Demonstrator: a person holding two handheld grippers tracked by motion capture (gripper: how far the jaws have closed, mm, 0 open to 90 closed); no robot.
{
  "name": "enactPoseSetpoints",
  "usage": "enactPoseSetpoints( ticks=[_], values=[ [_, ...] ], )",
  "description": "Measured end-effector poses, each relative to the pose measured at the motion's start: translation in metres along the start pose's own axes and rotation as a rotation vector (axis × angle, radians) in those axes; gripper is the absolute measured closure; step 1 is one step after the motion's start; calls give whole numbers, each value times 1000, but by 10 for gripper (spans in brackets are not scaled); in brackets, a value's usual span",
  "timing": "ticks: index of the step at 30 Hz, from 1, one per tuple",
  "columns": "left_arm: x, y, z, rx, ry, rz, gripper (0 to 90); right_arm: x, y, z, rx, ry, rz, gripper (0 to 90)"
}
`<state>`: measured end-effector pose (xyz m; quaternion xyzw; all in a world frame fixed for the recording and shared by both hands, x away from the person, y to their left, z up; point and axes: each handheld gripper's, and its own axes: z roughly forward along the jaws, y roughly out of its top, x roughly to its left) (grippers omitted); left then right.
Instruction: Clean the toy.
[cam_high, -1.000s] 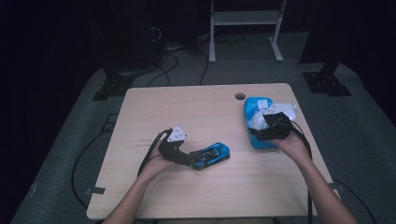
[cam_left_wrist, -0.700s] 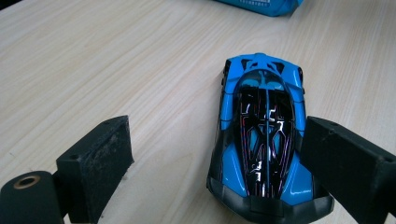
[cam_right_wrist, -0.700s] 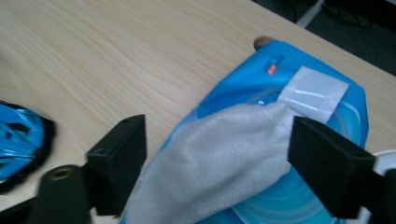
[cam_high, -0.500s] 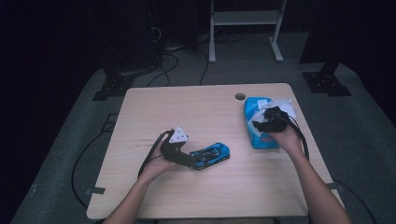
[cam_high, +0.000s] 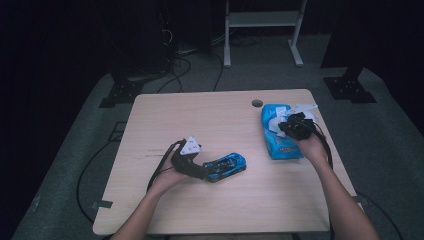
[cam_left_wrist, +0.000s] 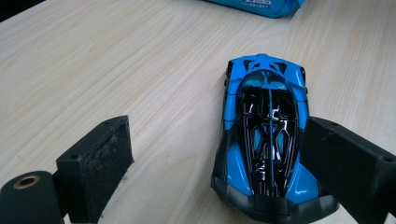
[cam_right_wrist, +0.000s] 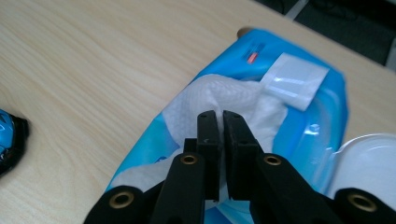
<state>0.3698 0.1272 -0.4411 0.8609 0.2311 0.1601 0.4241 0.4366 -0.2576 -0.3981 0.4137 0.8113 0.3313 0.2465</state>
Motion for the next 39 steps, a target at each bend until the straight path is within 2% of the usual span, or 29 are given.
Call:
enactPoseSetpoints(
  ticks=[4,7,11,13,16,18,20,21,22,23,27,29,32,33,34,35,39],
  values=[
    [-1,-1,2,3,-7,6,87,-5,4,-19,-50,3,18,864],
    [-2,0,1,3,-18,24,87,-7,10,-35,-96,28,34,863],
    [-2,0,0,0,-23,28,87,2,16,-57,-162,54,-7,865],
    [-4,0,1,-8,-25,22,87,9,19,-71,-211,83,-12,865],
    [-4,1,0,-1,-29,38,87,22,24,-85,-249,127,-41,864],
    [-5,1,1,-12,-33,31,87,35,27,-93,-278,164,-83,864],
    [-5,0,1,-7,-38,37,87,49,28,-97,-292,211,-94,864],
    [-5,0,1,-5,-40,40,87,59,29,-98,-301,256,-103,864],
    [-5,0,1,-4,-45,44,87,65,30,-98,-300,278,-110,863],
    [-6,0,1,-5,-50,48,87,75,30,-98,-296,318,-123,862],
    [-6,0,-1,-26,-68,63,87,103,25,-91,-271,469,-124,859],
    [-6,-1,-2,-26,-81,67,87,115,21,-82,-229,511,-140,859],
    [-6,-2,-2,-26,-103,66,87,121,17,-60,-162,553,-130,859],
    [-7,-2,-1,-24,-112,69,87,120,16,-52,-135,590,-103,859],
    [-8,-2,0,-24,-118,68,87,119,15,-43,-106,608,-87,859],
    [-8,-2,0,-19,-126,75,87,119,14,-36,-92,586,-91,858],
    [-9,-4,4,10,-145,87,87,115,11,-11,-41,589,-62,850]
  ],
)
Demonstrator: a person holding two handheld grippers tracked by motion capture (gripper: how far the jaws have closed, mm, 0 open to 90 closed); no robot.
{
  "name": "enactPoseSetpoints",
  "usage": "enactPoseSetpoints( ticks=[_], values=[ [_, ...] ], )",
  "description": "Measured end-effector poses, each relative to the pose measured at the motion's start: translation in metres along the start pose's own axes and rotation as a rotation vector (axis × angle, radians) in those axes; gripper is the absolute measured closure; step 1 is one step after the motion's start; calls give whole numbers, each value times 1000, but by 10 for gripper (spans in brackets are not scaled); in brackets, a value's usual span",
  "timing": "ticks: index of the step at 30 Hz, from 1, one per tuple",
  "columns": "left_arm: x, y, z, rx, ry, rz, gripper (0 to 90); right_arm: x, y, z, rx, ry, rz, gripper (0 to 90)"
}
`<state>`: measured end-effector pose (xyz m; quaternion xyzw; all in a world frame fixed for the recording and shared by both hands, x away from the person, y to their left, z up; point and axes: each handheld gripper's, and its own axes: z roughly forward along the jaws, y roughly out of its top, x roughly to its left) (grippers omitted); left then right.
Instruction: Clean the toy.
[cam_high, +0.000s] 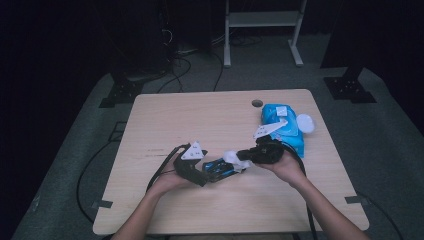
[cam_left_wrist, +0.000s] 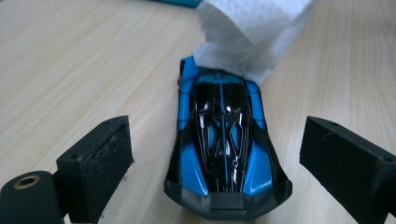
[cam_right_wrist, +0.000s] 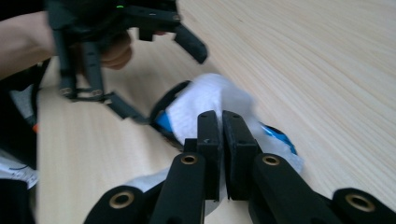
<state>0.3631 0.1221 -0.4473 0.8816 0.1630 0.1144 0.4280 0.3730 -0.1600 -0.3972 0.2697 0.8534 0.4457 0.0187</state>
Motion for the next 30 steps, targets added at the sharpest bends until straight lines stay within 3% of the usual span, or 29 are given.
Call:
enactPoseSetpoints(
  ticks=[2,4,7,13,16,19,23,28,30],
  values=[
    [0,-1,2,9,-3,-3,87,-6,-2,5,-2,-6,18,844],
    [0,-2,3,18,-6,3,87,-11,-6,12,19,-44,10,839],
    [0,-3,4,23,-8,-4,87,-16,-13,21,35,-59,8,818],
    [1,-4,7,58,-15,-5,87,-9,-27,39,21,-109,-79,780],
    [0,-5,10,81,-22,-2,88,-8,-32,43,2,-110,-92,726],
    [0,-6,12,105,-39,-15,94,-10,-38,46,-25,-108,-66,642],
    [-1,-7,14,140,-23,-19,94,-13,-49,49,-88,-119,-29,588],
    [-5,-8,20,200,-3,-11,94,-13,-48,49,-75,-113,-19,623],
    [-4,-10,22,212,-13,-12,94,-12,-48,49,-64,-107,-18,648]
  ],
)
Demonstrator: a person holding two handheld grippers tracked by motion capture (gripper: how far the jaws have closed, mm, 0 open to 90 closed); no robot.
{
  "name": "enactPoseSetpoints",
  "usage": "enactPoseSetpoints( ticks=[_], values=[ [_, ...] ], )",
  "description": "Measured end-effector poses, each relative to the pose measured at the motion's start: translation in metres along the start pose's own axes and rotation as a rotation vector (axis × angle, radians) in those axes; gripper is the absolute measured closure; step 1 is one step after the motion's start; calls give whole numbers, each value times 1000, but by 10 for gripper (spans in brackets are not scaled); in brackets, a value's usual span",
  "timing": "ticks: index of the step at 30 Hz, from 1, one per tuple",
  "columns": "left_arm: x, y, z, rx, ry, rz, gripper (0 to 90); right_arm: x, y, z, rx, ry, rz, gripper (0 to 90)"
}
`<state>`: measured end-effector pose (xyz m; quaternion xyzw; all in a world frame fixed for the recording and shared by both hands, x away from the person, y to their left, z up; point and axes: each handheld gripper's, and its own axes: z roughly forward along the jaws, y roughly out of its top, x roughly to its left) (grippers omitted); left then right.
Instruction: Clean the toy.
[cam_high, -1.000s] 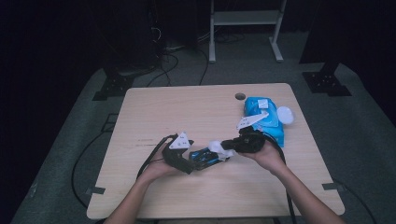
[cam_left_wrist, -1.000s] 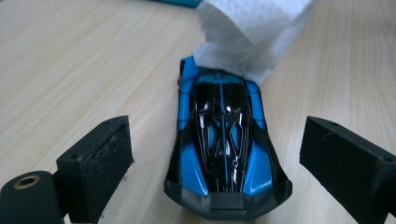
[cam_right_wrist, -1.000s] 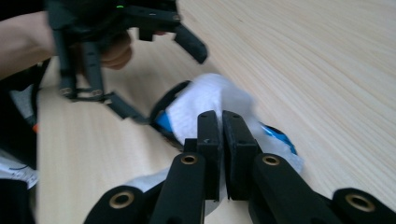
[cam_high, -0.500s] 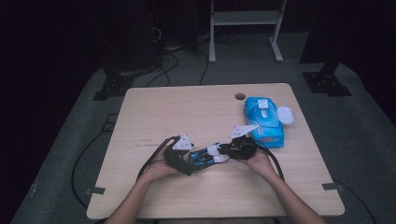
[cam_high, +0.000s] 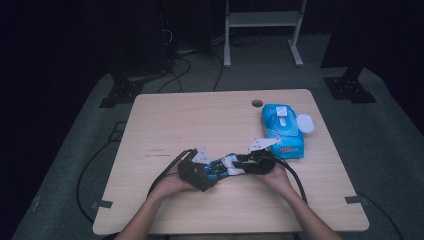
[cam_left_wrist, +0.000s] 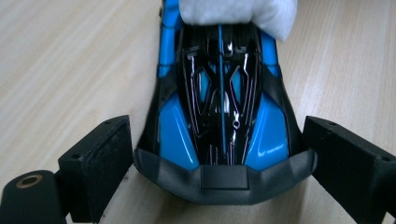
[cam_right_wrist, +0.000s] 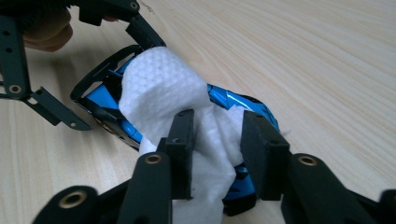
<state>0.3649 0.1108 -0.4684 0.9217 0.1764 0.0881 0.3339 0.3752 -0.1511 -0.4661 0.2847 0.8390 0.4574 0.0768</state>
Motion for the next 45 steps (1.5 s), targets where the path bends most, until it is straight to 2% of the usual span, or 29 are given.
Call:
enactPoseSetpoints(
  ticks=[1,2,3,6,12,15,18,21,23,27,30,33,38,41,45],
  values=[
    [0,-1,-1,-8,-11,14,129,0,0,0,1,3,4,658],
    [-1,-3,-2,-23,-5,29,208,-1,0,1,-1,15,14,672],
    [-1,-4,-2,-30,-1,28,230,-3,-1,1,0,25,21,681],
    [0,-5,-3,-33,-6,24,234,-4,-1,1,-6,45,36,735],
    [1,-5,0,-43,-10,24,221,3,1,1,5,27,19,789],
    [1,-2,3,-45,-13,19,192,8,3,2,7,16,-7,799],
    [0,-2,3,-48,-7,41,233,10,3,3,9,13,-21,801],
    [1,-2,3,-50,-9,44,235,7,3,-1,11,27,-5,804],
    [1,-2,3,-50,-11,44,235,4,2,-4,15,15,-6,805],
    [1,-3,3,-53,-11,41,235,-7,-2,-12,33,-51,23,808],
    [1,-2,3,-54,-10,45,236,-7,-4,-13,26,-57,38,808],
    [1,-1,4,-56,-13,45,236,3,1,-10,17,-26,10,808],
    [1,-1,4,-59,-16,51,237,27,7,2,22,19,-89,807],
    [1,-1,5,-63,-18,55,238,24,7,-2,37,0,-93,806],
    [0,0,4,-67,-23,63,238,2,-1,-16,60,-89,-44,808]
  ],
)
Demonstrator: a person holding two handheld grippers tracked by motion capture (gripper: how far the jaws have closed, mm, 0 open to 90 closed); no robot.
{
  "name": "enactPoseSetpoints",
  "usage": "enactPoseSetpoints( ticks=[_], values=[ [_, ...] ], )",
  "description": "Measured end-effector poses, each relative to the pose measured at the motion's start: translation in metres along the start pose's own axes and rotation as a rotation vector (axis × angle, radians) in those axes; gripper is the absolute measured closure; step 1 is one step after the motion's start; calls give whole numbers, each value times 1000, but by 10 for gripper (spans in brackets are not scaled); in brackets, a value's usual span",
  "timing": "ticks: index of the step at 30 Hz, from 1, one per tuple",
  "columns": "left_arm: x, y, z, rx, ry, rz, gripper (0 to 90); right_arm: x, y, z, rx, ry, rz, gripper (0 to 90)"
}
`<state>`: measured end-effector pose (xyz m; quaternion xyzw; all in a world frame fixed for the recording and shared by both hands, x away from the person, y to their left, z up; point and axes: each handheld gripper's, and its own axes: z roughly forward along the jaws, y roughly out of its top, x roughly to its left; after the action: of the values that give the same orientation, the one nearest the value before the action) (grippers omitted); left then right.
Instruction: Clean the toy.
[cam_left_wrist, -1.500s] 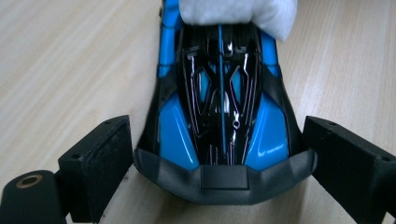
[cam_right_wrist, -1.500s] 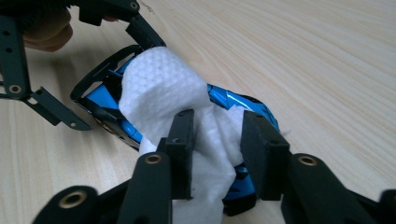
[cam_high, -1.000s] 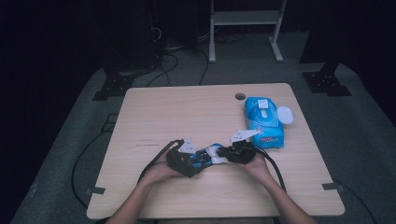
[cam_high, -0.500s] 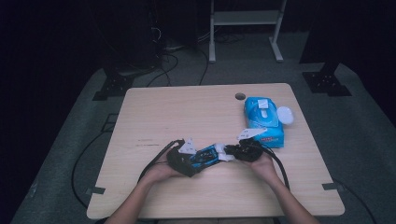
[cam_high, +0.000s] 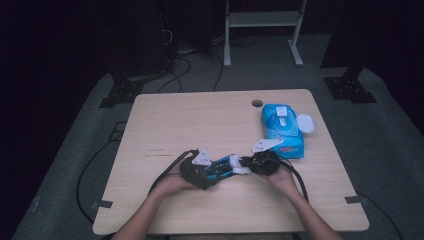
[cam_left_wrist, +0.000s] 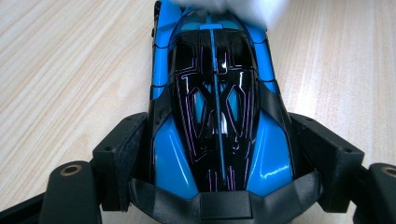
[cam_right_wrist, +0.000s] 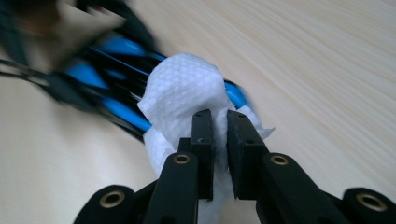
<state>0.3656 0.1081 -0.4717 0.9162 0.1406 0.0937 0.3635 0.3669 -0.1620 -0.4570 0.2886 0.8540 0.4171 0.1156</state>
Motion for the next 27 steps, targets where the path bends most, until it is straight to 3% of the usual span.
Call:
enactPoseSetpoints(
  ticks=[1,3,5,7,11,14,17,20,24,27],
  values=[
    [0,0,0,-2,-4,0,237,-5,-3,-3,18,-30,-2,808],
    [0,0,0,-3,-9,4,238,-14,-11,-7,23,-5,50,808],
    [-1,1,1,-7,-12,10,238,-14,-12,-7,19,6,59,808],
    [-3,2,1,-15,-15,6,238,-10,-9,-6,0,39,62,810],
    [-6,5,2,-25,-29,18,238,9,2,-4,-19,93,16,809],
    [-8,5,5,-22,-35,27,238,14,2,-5,10,67,-35,809],
    [-8,5,6,-11,-37,34,237,5,-3,-8,40,14,-37,811],
    [-7,4,4,-10,-47,17,229,-4,-9,-9,40,28,11,811],
    [-3,-1,-3,-9,-59,-6,199,-4,-8,-8,47,23,2,810],
    [-4,1,-2,-8,-48,16,237,-3,-8,-9,51,18,-4,811]
  ],
)
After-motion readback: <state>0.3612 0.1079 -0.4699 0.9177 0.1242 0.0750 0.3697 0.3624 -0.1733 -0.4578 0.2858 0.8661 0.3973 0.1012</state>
